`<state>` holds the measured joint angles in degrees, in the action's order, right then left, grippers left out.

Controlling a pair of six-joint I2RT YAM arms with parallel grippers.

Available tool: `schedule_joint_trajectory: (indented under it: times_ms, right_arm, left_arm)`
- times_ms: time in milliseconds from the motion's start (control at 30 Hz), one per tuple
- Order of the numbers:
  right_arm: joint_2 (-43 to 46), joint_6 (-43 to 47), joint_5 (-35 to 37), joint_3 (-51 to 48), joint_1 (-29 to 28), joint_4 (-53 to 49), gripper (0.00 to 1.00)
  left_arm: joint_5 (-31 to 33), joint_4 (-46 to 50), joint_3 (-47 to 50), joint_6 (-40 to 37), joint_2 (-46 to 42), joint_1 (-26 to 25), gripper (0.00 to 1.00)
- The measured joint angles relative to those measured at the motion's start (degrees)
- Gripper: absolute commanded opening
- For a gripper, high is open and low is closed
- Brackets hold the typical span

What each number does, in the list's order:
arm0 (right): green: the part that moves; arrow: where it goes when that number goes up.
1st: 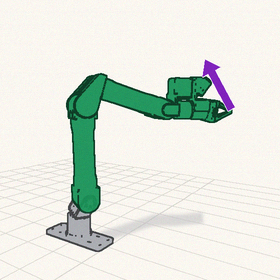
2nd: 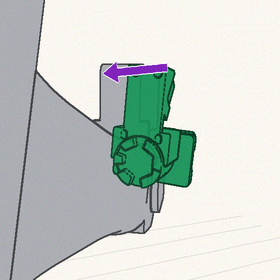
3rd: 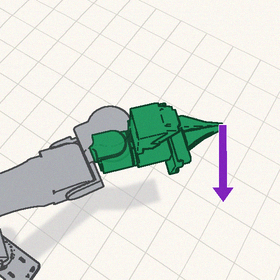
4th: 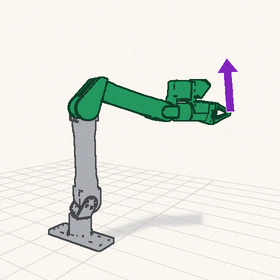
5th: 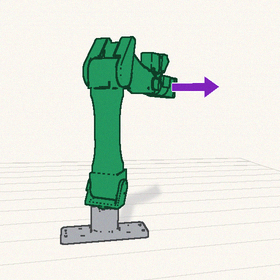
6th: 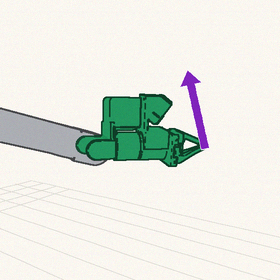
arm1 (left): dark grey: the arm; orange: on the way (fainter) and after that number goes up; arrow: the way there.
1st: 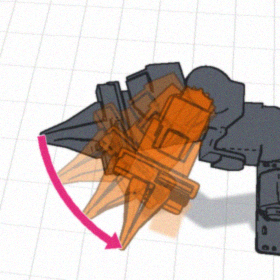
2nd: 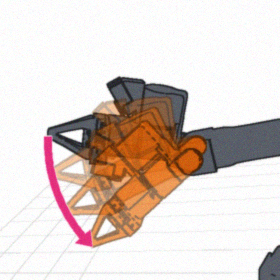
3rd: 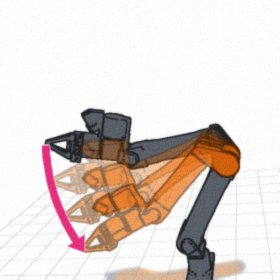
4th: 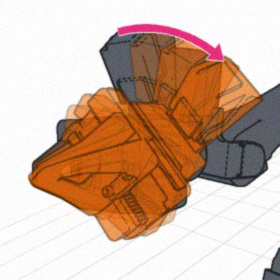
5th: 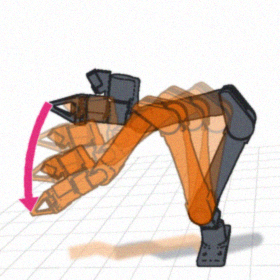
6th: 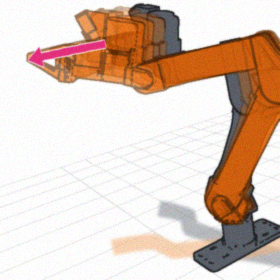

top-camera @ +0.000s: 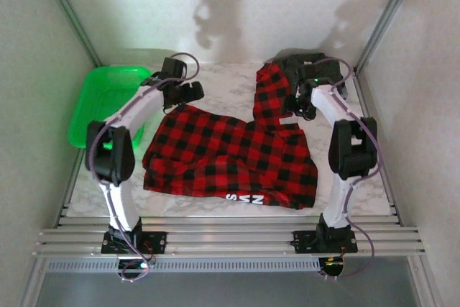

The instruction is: Fold and stack the long sleeve shirts

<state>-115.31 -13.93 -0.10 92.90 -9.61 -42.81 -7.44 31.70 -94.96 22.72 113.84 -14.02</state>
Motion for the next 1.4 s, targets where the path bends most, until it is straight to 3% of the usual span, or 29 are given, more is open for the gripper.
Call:
schedule_joint_trajectory:
  times_ms: [133,367,533,867,967,1233,1400]
  right_arm:
    - [-5.9,2.7,-0.9,3.2,0.2,0.2,0.70]
    - [-8.6,2.6,-1.7,5.8,0.2,1.3,0.69]
    - [-9.2,1.3,-1.7,5.8,0.2,1.5,0.68]
    - [-10.3,0.9,-1.5,5.8,0.2,1.5,0.68]
    - [-10.5,0.9,-1.5,5.8,0.1,1.5,0.67]
    - [-11.3,0.9,-1.5,5.9,0.1,1.7,0.64]
    - [-13.7,1.1,-1.2,9.3,0.1,1.2,0.61]
  left_arm:
    - [2.4,4.0,-7.6,-4.8,8.6,0.8,0.90]
    - [2.9,9.8,-22.0,-11.1,15.8,4.3,0.80]
    - [2.3,11.1,-22.8,-13.8,18.1,6.6,0.78]
    - [-3.7,11.8,-22.8,-16.7,23.6,5.9,0.68]
    - [-4.9,11.8,-22.4,-17.0,23.9,5.8,0.60]
    - [-6.0,10.3,-19.5,-17.6,23.6,6.0,0.21]
    - [-7.6,9.6,-19.1,-17.4,23.4,6.2,0.07]
